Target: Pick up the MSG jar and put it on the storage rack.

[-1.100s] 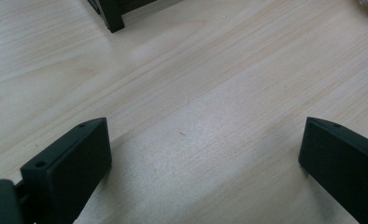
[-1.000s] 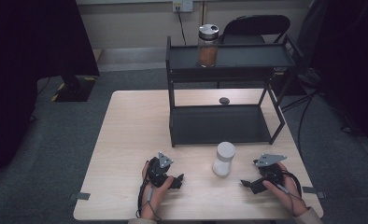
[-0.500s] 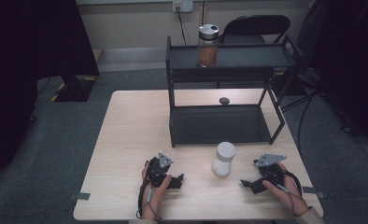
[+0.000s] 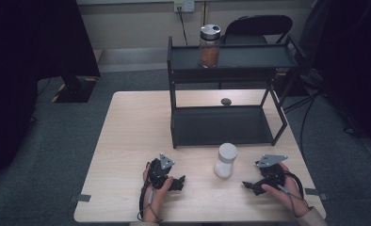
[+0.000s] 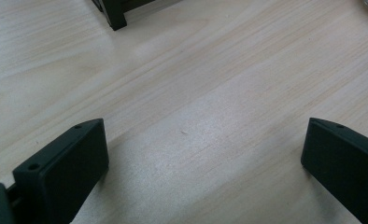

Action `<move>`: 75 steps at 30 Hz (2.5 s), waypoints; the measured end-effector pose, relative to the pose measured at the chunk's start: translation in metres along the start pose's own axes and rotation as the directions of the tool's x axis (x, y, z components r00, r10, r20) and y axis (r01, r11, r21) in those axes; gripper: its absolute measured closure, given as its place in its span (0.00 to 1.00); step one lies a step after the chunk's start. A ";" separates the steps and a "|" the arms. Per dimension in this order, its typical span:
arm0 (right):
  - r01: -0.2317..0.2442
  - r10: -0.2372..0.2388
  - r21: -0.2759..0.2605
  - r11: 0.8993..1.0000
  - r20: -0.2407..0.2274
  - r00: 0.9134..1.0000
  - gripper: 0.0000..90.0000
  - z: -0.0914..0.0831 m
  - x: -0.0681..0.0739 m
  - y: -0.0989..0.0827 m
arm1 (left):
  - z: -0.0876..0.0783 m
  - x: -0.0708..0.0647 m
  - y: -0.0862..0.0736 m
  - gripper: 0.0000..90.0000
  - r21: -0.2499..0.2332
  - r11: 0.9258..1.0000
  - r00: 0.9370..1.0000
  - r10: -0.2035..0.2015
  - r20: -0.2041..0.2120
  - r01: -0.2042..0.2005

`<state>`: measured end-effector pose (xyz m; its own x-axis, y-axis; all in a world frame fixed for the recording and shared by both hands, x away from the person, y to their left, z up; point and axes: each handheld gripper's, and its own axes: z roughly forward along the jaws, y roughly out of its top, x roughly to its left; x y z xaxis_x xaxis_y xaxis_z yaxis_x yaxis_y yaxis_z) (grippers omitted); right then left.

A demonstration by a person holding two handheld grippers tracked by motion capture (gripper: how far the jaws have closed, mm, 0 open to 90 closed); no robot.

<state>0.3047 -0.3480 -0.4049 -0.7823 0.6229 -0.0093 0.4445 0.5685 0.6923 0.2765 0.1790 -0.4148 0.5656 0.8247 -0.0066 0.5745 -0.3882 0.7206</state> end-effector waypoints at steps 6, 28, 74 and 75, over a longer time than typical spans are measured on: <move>0.010 -0.010 -0.003 1.000 -0.039 0.999 0.01 0.000 -0.003 0.008 | 0.000 0.000 0.000 0.00 0.000 1.000 1.000 0.000 0.000 0.000; 0.030 -0.043 -0.131 0.991 -0.096 0.994 0.02 0.000 0.010 0.054 | 0.000 0.000 0.000 0.00 0.000 1.000 1.000 0.000 0.000 0.000; 0.003 -0.026 -0.225 0.974 -0.098 0.995 0.38 -0.003 -0.011 0.068 | 0.000 0.000 0.000 0.00 0.002 1.000 1.000 0.006 -0.001 -0.006; 0.003 -0.025 -0.226 0.974 -0.092 0.995 0.38 -0.005 -0.012 0.068 | 0.000 0.000 0.000 0.00 0.002 1.000 1.000 0.006 -0.001 -0.006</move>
<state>0.3426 -0.3197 -0.3536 -0.8301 0.5562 0.0402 0.3319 0.4348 0.8371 0.2768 0.1791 -0.4144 0.5683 0.8228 -0.0019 0.5725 -0.3937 0.7192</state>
